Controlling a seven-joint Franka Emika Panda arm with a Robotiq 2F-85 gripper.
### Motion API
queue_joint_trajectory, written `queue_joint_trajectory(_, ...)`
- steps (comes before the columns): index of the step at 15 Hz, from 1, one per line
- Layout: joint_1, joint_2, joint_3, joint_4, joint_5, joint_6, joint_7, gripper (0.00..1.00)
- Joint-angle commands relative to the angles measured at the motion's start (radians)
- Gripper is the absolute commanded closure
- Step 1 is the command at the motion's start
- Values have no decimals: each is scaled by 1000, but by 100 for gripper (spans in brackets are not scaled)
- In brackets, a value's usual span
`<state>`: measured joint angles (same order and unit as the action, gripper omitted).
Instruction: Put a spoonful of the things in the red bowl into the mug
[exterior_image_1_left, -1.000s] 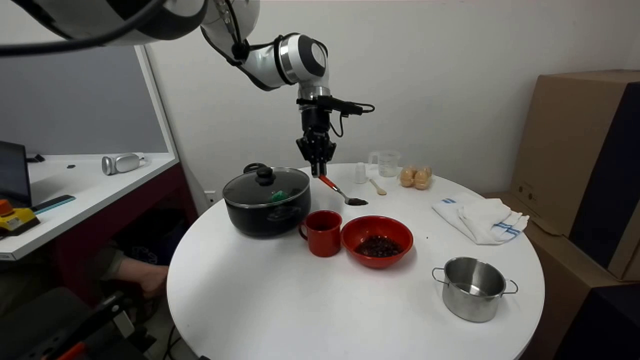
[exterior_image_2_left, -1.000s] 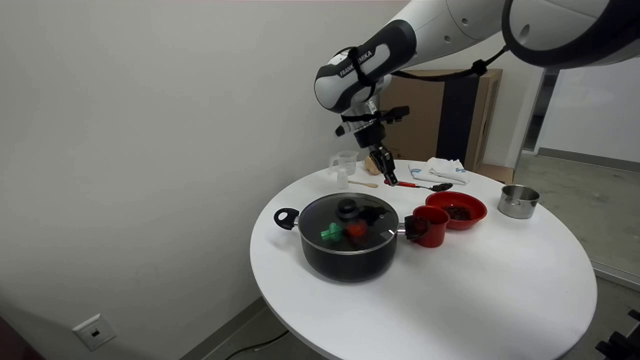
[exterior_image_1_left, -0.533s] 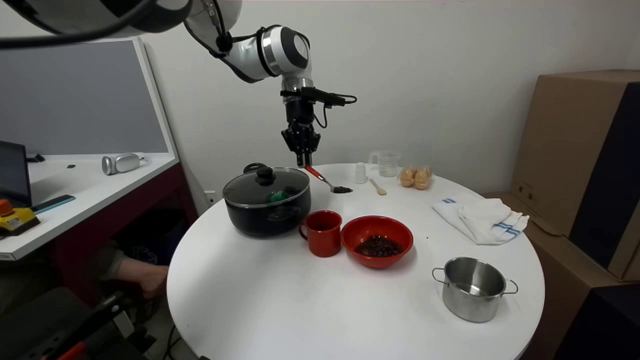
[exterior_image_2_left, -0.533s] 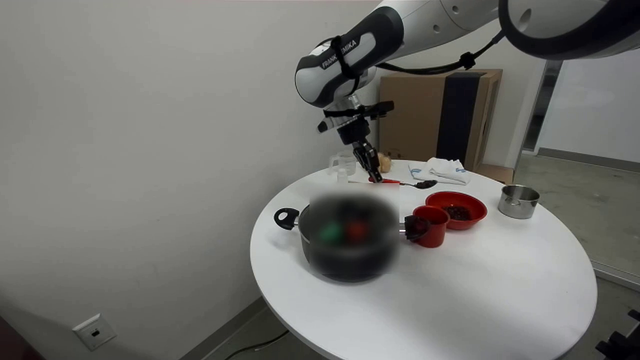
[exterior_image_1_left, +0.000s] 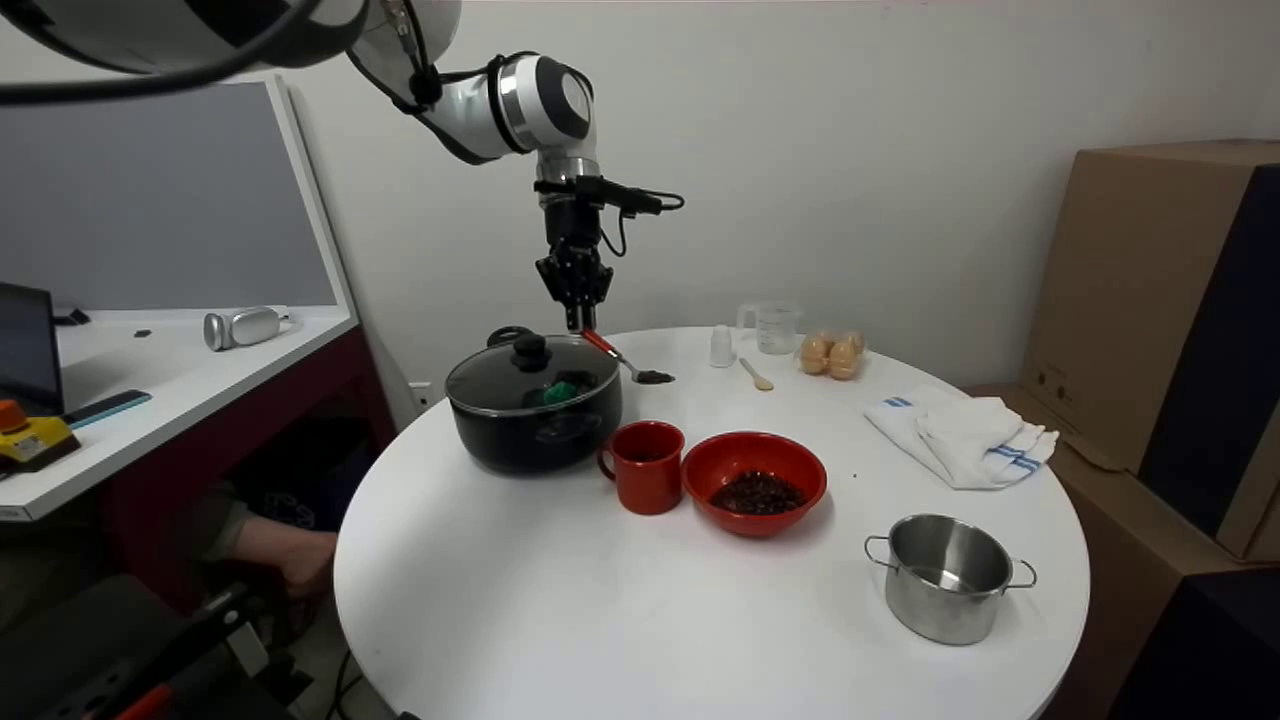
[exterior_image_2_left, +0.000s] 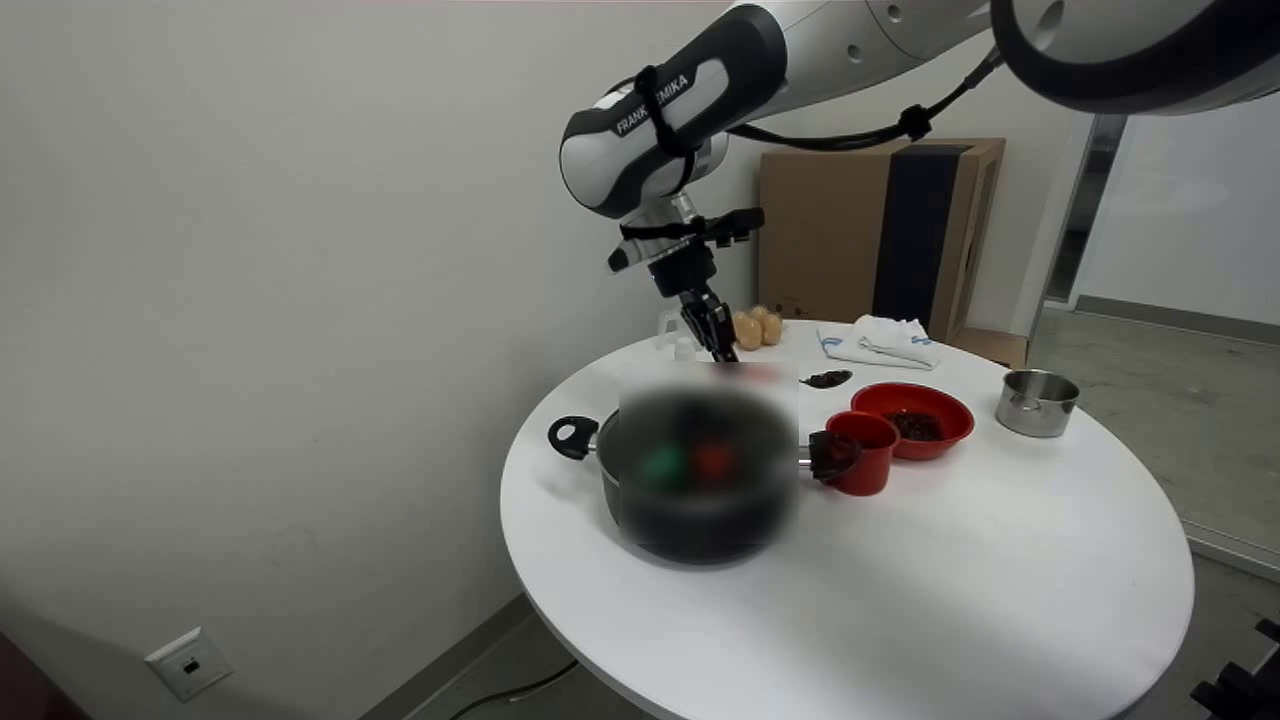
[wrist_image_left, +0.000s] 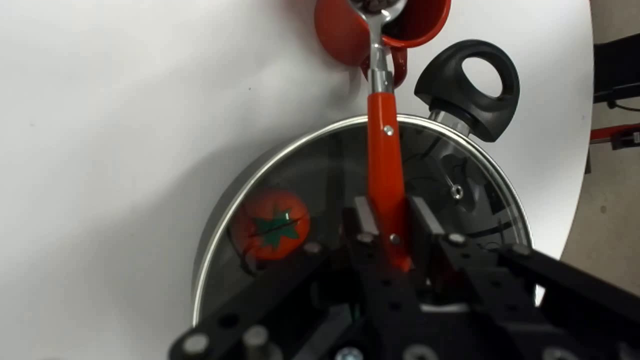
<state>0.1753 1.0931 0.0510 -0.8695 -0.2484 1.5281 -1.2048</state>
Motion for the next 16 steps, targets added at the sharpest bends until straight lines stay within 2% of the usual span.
queue_joint_trajectory(1, -16, -51, 15, -74, 23, -7, 1, 91)
queue_joint_trajectory(8, -41, -114, 27, -211, 64, 50, 25, 91)
queue_joint_trajectory(14, -77, -199, 29, -405, 97, 222, 0, 91)
queue_joint_trajectory(16, -111, -223, 55, -452, 94, 266, -4, 91)
